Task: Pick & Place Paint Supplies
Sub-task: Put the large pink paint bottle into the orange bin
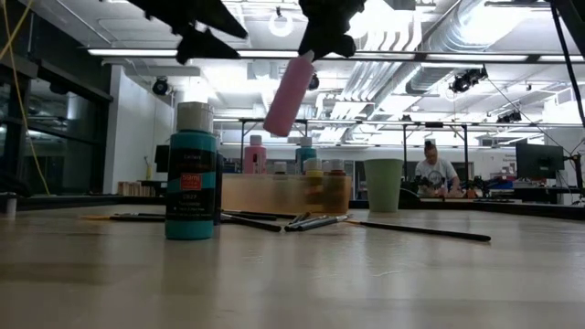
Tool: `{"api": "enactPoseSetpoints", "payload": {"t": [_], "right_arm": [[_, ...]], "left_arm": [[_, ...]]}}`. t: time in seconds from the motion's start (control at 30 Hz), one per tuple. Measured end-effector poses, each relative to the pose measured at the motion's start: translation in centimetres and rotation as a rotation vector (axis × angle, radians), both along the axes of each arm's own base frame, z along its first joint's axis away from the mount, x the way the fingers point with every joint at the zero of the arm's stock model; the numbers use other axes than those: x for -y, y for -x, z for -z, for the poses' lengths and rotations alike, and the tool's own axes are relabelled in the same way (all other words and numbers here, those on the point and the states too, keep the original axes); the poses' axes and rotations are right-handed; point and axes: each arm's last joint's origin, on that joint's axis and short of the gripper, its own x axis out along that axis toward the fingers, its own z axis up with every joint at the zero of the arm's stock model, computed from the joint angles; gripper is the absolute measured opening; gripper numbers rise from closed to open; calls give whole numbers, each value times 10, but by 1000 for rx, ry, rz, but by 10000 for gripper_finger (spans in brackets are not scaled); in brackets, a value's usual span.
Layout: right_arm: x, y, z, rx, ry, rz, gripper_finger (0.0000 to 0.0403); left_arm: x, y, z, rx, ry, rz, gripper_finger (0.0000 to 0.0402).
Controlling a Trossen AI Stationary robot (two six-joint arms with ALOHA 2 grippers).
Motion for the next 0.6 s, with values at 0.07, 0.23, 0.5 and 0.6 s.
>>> {"api": "enactPoseSetpoints", "payload": {"t": [0.07, 0.23, 0.5, 0.6], "right_arm": [[-2, 0, 1, -14, 4, -9, 115], [-11, -1, 2, -45, 16, -33, 115], [-15, -4, 6, -68, 19, -8, 115], [-17, -9, 10, -65, -2, -33, 115]], "left_arm": [[-3, -11, 5, -6, -35, -6, 240], [-7, -36, 13, 10, -139, 13, 262], [-14, -56, 22, 1, -291, -69, 357], [-16, -64, 27, 10, -299, -69, 370]]}}
